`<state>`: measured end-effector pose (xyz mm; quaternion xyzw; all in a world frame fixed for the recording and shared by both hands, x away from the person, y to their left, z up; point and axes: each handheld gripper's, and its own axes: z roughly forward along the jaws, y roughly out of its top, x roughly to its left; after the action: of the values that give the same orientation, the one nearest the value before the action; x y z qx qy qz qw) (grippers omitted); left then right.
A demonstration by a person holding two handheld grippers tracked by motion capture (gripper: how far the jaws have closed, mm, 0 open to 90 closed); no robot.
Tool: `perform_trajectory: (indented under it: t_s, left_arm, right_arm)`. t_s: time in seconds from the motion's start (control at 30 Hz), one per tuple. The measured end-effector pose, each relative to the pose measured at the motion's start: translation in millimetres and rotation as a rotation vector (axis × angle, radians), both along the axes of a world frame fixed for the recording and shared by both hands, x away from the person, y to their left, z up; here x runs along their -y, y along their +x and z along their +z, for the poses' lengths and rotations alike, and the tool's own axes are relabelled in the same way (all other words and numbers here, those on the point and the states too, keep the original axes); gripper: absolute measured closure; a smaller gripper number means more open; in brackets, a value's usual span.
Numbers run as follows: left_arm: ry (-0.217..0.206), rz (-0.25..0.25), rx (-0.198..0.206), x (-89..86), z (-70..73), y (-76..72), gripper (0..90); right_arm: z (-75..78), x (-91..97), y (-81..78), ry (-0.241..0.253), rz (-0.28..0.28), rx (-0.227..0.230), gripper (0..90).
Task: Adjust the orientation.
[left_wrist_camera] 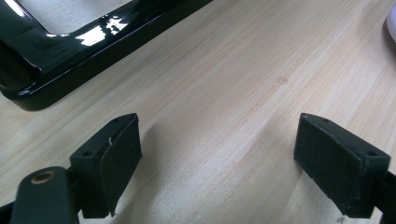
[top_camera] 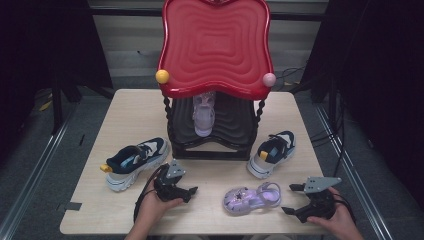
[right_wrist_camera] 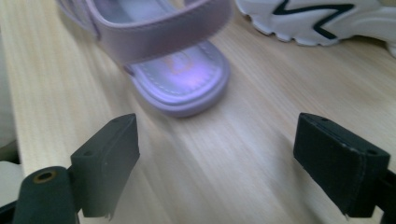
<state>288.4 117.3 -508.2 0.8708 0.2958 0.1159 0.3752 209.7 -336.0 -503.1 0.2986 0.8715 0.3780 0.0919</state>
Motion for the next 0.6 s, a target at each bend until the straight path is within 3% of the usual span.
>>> perform_trajectory:
  t_s: [0.17,0.33,0.6]
  left_arm:
    - [-0.001,0.002,0.001,0.2,-0.1,0.0,14.4]
    - [0.0,0.003,0.0,0.4,-0.1,0.2,14.4]
    - [-0.003,0.005,0.0,0.5,-0.2,0.3,14.4]
  right_arm:
    - [1.8,-12.1,0.8,-0.02,0.041,-0.005,14.7]
    - [5.2,-21.7,6.2,0.001,0.049,0.003,15.5]
    - [0.9,-37.8,10.0,-0.046,0.076,0.016,24.1]
